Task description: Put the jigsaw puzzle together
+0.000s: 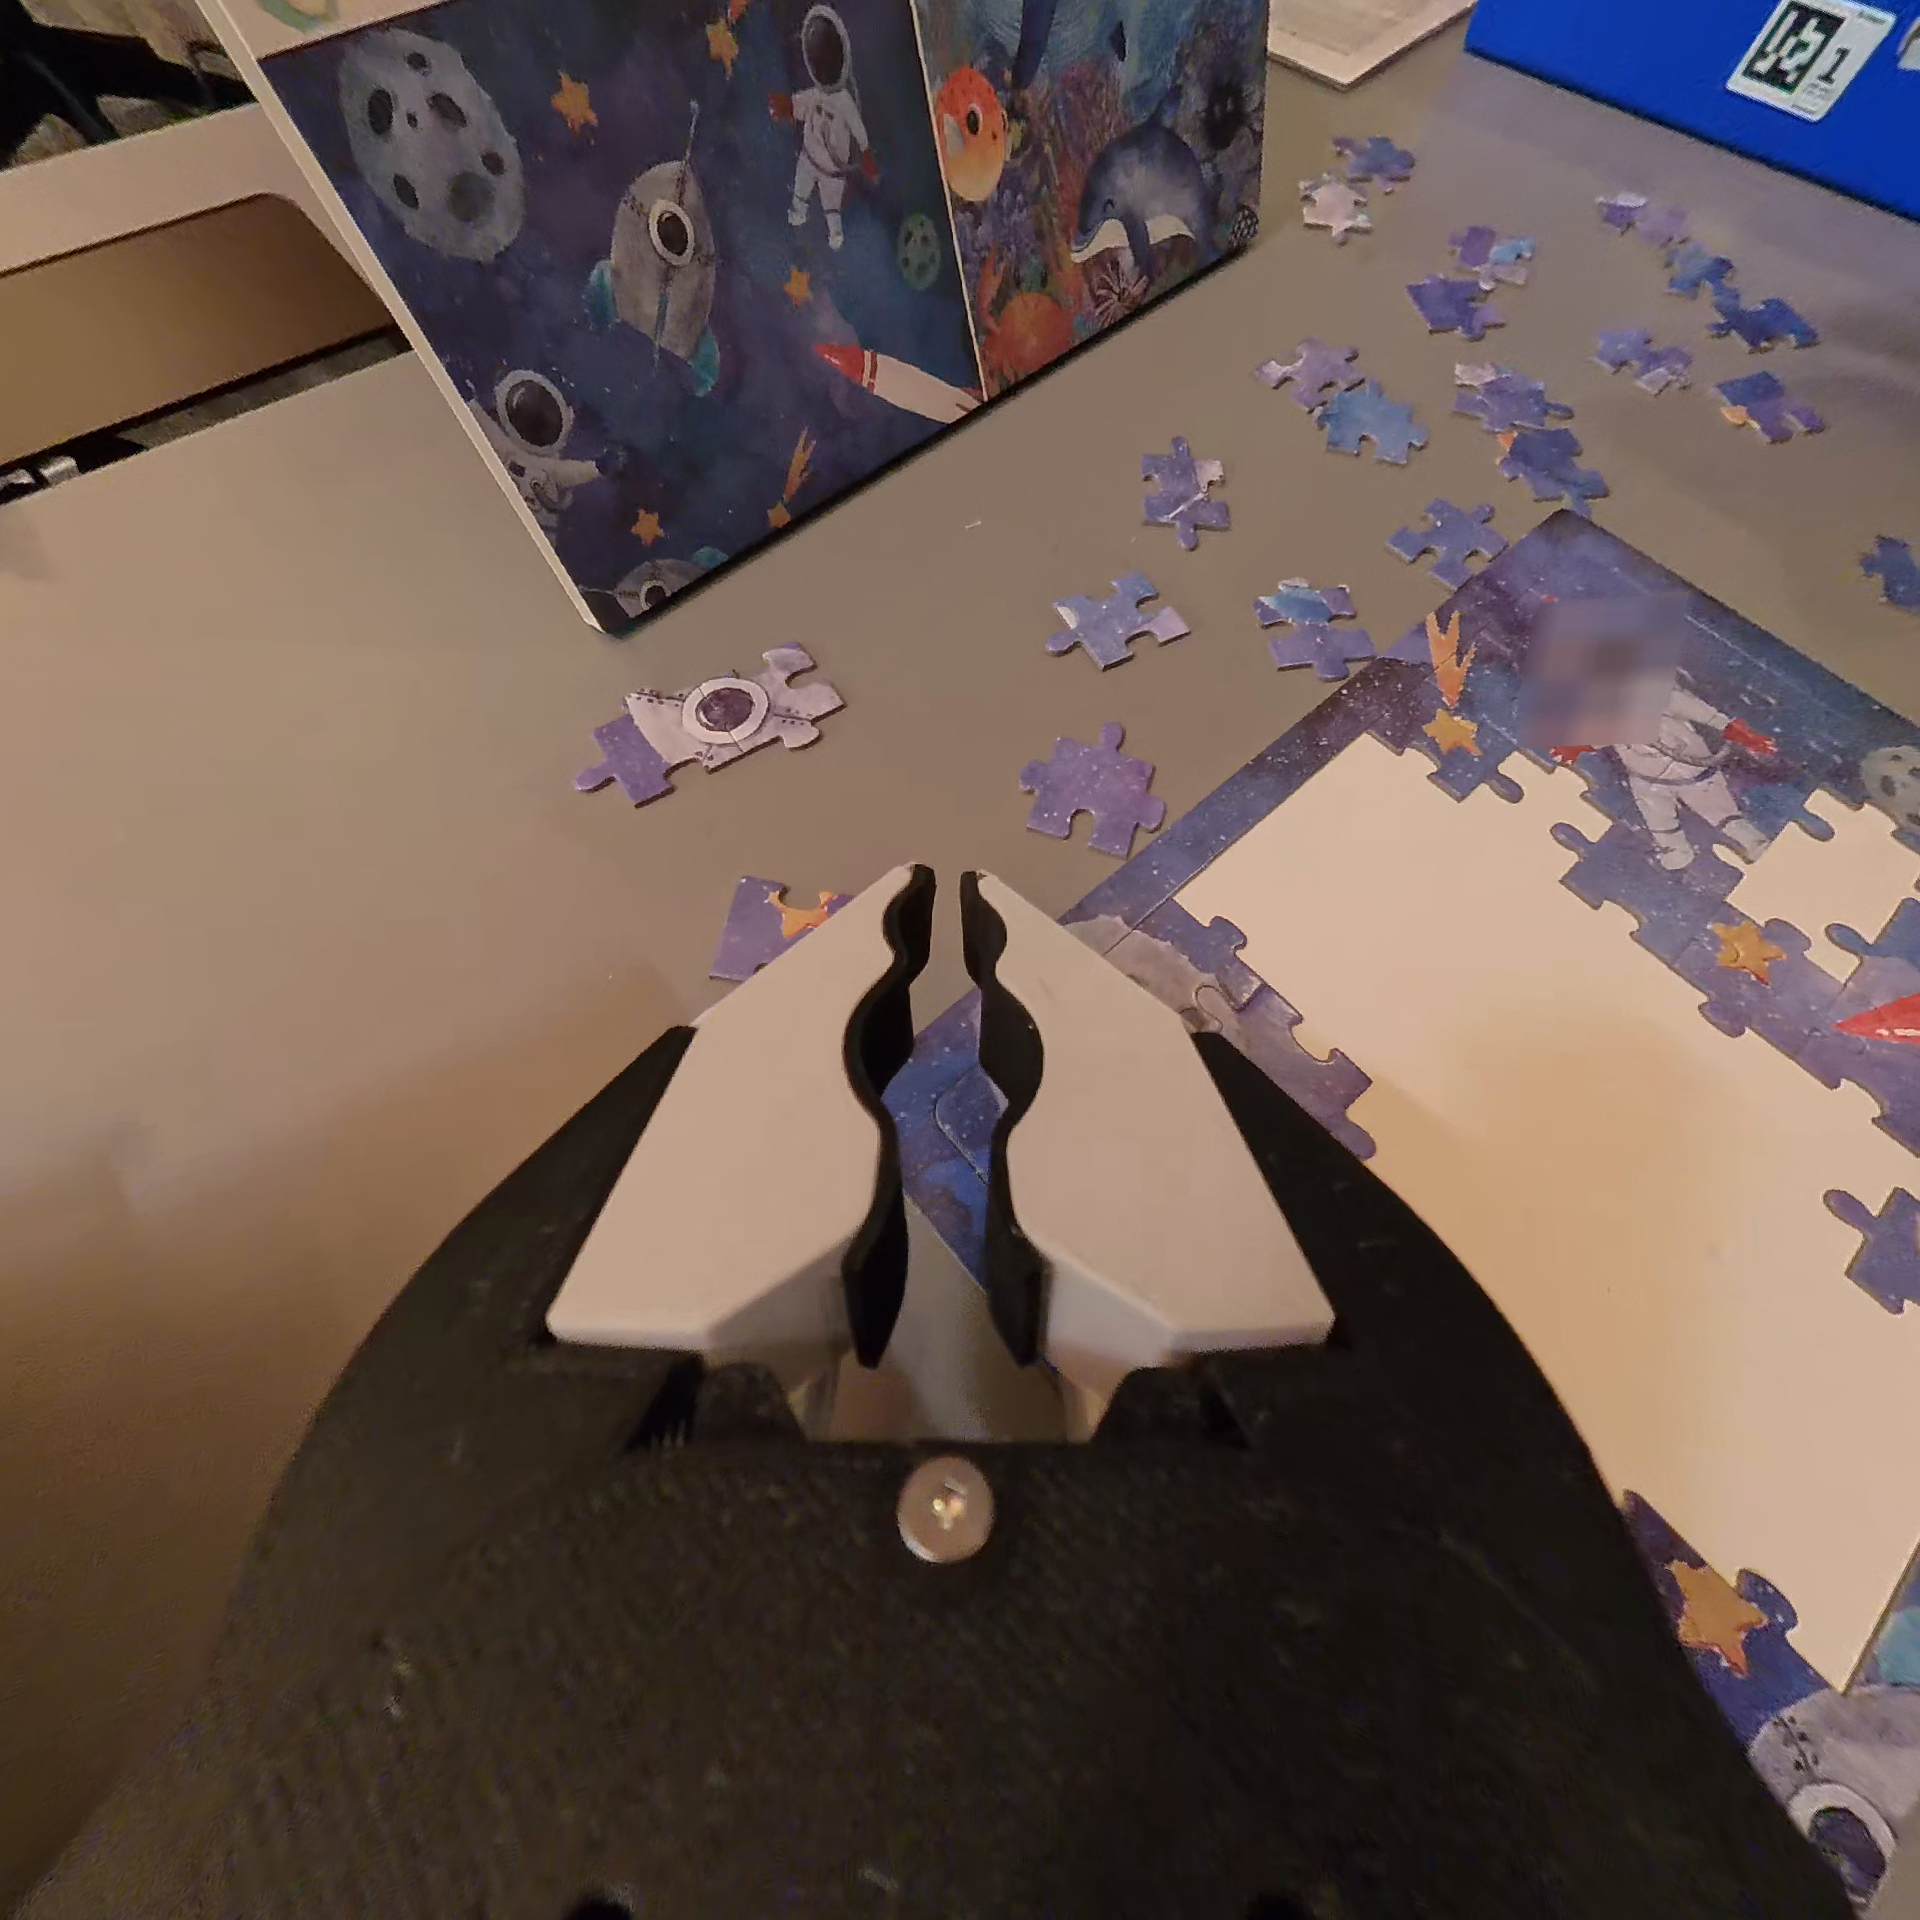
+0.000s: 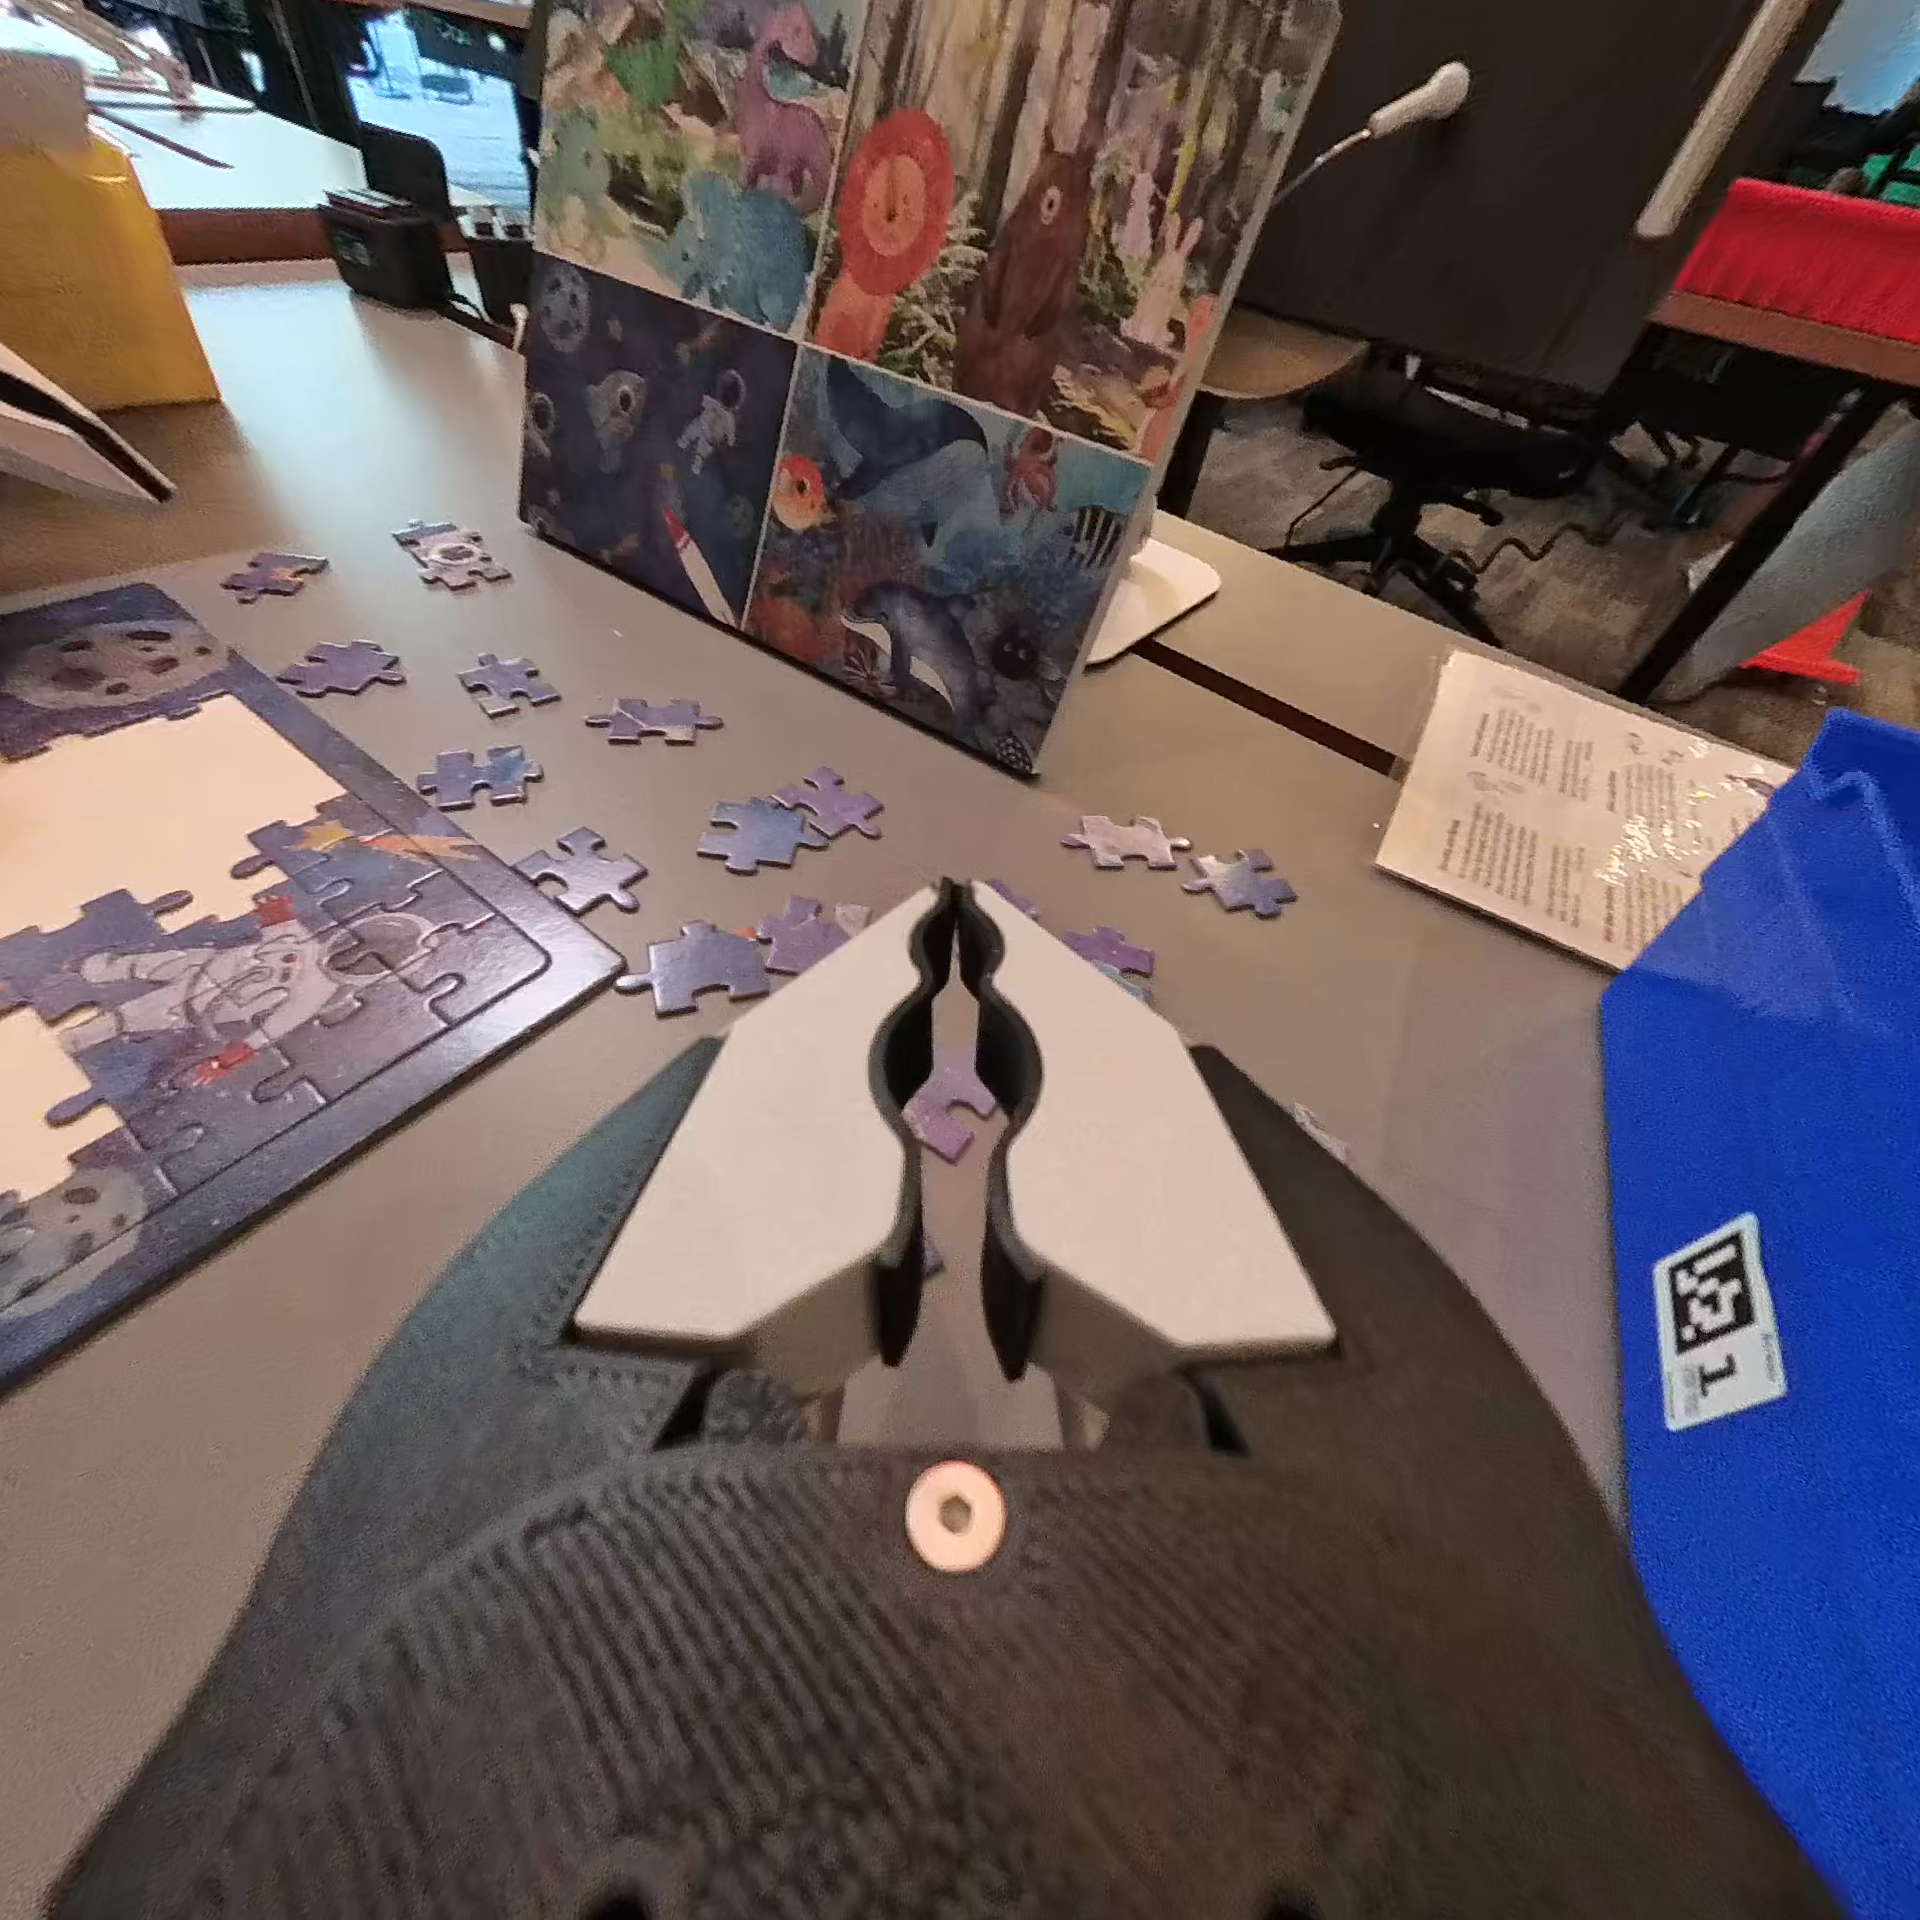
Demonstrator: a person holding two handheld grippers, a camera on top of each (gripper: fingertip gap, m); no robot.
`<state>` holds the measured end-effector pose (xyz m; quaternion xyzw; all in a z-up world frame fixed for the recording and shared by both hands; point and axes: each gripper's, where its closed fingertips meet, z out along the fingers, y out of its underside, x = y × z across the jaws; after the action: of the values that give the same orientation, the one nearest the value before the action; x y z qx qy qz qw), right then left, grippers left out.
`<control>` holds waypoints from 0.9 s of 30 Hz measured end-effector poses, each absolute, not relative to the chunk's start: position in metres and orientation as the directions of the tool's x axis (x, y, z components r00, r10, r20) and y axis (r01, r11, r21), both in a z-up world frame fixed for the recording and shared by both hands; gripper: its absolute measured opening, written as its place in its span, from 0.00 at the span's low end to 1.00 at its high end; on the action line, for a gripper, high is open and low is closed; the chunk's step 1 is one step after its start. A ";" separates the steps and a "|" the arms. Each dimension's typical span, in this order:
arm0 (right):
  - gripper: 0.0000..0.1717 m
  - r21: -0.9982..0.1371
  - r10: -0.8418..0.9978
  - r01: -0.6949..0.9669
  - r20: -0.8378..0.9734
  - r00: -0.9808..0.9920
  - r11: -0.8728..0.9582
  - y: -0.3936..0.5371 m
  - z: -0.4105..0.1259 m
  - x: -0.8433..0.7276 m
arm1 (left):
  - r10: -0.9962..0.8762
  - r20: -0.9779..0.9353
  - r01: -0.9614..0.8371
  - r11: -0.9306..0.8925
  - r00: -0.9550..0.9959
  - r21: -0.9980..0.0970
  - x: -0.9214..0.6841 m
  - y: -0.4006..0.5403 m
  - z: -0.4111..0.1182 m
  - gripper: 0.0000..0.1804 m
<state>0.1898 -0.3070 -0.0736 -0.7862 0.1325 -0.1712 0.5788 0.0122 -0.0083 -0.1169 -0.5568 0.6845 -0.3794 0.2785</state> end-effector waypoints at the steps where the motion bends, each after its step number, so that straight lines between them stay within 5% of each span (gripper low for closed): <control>1: 0.00 -0.958 -0.415 -0.022 0.103 0.904 -0.285 -0.308 -0.074 0.192 | -0.974 0.031 -0.550 0.100 -0.224 -0.829 0.012 -0.008 -0.116 0.02; 20: 0.01 -0.993 -0.575 -0.003 0.066 0.816 -0.119 -0.342 -0.039 0.209 | -0.997 0.017 -0.386 0.013 -0.073 -0.922 0.015 0.018 -0.079 0.22; 27: 0.04 -0.993 -0.553 -0.066 -0.111 0.826 0.101 -0.360 -0.015 0.210 | -0.992 0.046 -0.403 0.004 -0.114 -0.915 0.016 0.011 -0.083 0.21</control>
<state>0.2097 -0.3602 -0.0151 -0.6475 0.2390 -0.1734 0.7026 0.0155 0.0105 -0.0828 -0.5663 0.6160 -0.4214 0.3498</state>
